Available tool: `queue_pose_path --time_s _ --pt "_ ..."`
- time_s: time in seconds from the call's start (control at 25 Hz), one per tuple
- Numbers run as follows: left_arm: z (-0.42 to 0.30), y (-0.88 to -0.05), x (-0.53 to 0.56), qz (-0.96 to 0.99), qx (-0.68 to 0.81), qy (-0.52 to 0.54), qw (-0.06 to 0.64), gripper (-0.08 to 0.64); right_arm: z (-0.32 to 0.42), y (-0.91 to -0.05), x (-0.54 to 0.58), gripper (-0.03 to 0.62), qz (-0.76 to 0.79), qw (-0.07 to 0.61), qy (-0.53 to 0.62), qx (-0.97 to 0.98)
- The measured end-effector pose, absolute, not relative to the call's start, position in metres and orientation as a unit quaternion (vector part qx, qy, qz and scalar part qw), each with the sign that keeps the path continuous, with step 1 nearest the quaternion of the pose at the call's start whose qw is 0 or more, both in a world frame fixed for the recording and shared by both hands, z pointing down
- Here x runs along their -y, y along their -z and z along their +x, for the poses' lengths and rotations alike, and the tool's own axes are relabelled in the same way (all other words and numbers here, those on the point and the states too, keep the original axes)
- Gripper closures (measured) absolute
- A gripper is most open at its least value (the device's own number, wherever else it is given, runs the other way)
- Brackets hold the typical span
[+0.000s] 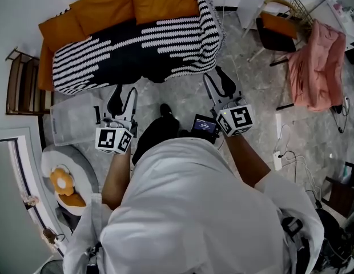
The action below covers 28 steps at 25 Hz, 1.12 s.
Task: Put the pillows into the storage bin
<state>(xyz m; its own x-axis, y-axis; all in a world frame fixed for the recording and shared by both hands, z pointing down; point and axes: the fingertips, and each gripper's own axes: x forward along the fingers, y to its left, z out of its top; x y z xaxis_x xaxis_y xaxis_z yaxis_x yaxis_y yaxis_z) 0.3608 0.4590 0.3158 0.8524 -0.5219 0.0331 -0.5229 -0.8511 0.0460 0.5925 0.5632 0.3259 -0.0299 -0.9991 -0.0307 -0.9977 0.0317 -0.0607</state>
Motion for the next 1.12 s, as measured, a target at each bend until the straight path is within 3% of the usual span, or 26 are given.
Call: queue_pose_path --time_s 1.12 --pt "0.445 -0.344 -0.108 0.959 0.273 -0.002 0.075 0.376 0.689 -0.343 -0.246 0.407 -0.718 0.0 0.058 -0.694"
